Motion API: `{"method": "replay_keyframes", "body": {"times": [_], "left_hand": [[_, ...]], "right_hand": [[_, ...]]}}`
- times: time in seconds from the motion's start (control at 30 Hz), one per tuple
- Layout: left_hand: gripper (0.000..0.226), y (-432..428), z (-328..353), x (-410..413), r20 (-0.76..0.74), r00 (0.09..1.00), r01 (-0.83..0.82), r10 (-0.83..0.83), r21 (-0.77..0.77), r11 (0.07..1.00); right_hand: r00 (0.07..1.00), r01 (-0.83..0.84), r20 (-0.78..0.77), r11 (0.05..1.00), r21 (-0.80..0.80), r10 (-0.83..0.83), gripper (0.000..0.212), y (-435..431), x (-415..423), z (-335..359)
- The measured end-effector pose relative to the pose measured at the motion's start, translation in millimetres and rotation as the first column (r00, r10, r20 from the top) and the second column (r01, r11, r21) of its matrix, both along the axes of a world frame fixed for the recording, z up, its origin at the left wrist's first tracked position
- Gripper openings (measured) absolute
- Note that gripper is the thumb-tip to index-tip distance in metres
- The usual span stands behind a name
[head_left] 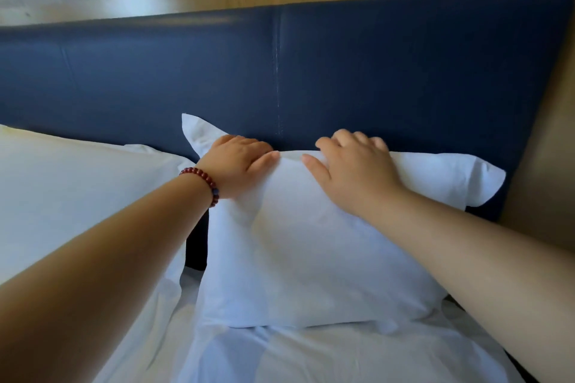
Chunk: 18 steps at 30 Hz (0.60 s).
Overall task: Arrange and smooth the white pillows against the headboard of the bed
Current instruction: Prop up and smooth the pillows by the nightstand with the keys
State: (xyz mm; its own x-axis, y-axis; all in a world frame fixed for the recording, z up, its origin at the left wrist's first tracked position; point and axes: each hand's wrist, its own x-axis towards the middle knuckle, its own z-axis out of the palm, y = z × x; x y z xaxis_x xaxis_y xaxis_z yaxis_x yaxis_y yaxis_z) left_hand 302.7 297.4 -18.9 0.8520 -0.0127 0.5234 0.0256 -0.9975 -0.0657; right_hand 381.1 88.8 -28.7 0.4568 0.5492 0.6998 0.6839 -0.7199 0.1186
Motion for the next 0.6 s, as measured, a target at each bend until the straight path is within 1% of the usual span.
{"method": "replay_keyframes", "body": {"times": [0.07, 0.13, 0.2, 0.27, 0.33, 0.4, 0.47, 0.53, 0.6], "left_hand": [[0.073, 12, 7, -2, -0.014, 1.0, -0.017, 0.017, 0.025, 1.0], [0.07, 23, 10, -5, -0.009, 0.998, -0.06, 0.06, 0.003, 0.998], [0.061, 29, 12, -7, 0.019, 0.995, -0.094, 0.096, -0.08, 0.992], [0.054, 28, 14, -13, 0.025, 0.993, -0.107, 0.114, -0.189, 0.976], [0.045, 27, 18, -20, -0.002, 0.996, -0.086, 0.09, -0.322, 0.943], [0.041, 28, 24, -29, -0.033, 0.999, -0.052, 0.042, -0.433, 0.9], [0.039, 31, 35, -38, -0.087, 0.996, -0.051, 0.012, -0.47, 0.881], [0.041, 40, 47, -45, -0.174, 0.983, -0.136, 0.063, -0.445, 0.885], [0.057, 51, 57, -57, -0.296, 0.945, -0.27, 0.141, -0.461, 0.845]], "right_hand": [[0.993, -0.094, -0.072, 0.996, 0.006, 0.094, 0.066, 18, -12, 8], [0.965, -0.155, -0.214, 0.988, -0.005, 0.15, 0.055, 42, -16, 14], [0.926, -0.137, -0.359, 0.99, -0.037, 0.115, 0.056, 58, -13, 19], [0.903, -0.124, -0.418, 0.992, -0.035, 0.099, 0.06, 65, -11, 18], [0.895, -0.149, -0.427, 0.989, -0.01, 0.13, 0.062, 63, -18, 14], [0.898, -0.191, -0.401, 0.982, 0.015, 0.181, 0.061, 54, -35, 10], [0.907, -0.217, -0.362, 0.976, 0.035, 0.215, 0.061, 42, -52, 8], [0.912, -0.225, -0.338, 0.973, 0.06, 0.232, 0.061, 31, -64, 9], [0.908, -0.212, -0.351, 0.973, 0.09, 0.23, 0.061, 22, -70, 10]]}}
